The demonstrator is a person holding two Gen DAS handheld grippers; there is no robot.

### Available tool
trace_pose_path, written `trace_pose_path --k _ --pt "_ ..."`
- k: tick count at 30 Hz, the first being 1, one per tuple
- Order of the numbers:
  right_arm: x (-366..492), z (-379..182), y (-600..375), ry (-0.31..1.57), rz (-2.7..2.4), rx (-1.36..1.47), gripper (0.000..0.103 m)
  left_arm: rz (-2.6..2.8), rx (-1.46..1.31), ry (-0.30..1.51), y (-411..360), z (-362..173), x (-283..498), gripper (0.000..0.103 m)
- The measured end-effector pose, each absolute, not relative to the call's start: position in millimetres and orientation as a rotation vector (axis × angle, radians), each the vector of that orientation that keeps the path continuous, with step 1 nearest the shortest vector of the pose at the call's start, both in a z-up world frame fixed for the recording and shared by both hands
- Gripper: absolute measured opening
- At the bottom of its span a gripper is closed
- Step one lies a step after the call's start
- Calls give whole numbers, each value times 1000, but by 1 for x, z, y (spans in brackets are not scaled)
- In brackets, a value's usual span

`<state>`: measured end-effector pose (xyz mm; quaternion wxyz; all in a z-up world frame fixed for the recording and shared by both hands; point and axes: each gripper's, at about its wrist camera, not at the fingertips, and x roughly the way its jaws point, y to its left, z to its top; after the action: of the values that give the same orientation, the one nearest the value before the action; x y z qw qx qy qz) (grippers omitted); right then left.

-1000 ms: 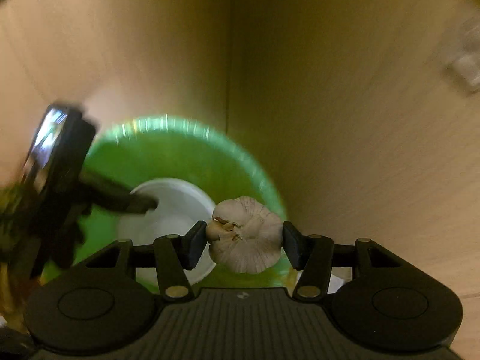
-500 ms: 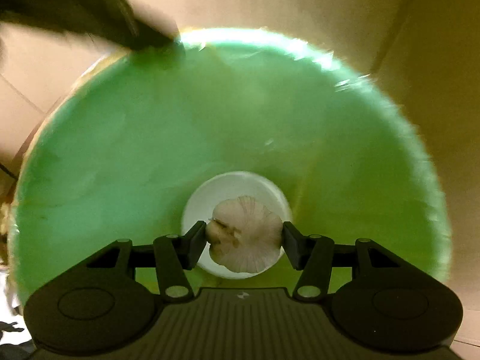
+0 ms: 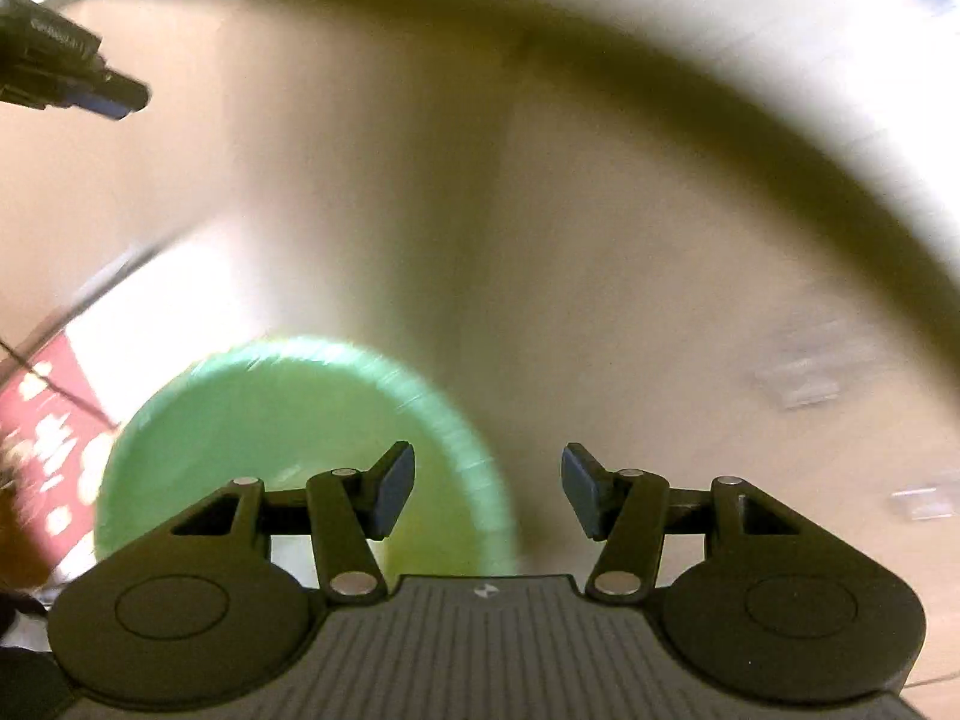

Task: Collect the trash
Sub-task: 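Raise both open grippers out of the bin back over the counter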

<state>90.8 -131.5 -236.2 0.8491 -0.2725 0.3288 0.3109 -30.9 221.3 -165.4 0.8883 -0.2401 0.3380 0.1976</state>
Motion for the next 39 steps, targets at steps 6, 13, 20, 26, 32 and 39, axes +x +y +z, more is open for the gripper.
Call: trace_pose_path --k 6,13,20,26,32,39 --pt "95 -168 -172 511 470 -541 55 328 -456 548 218 -93 -28 26" --pt "98 -118 -181 299 460 -559 55 186 -351 440 172 -54 35 26" --pt "123 -68 -174 195 461 -471 56 68 -322 470 131 -44 83 26" --pt "158 -49 -168 231 499 -426 61 47 -337 563 100 -43 135 26" --pt "189 -46 -169 297 537 -364 63 76 -331 599 85 -35 161 26" --pt "235 -40 -177 349 550 -300 66 154 -319 625 82 -29 183 26"
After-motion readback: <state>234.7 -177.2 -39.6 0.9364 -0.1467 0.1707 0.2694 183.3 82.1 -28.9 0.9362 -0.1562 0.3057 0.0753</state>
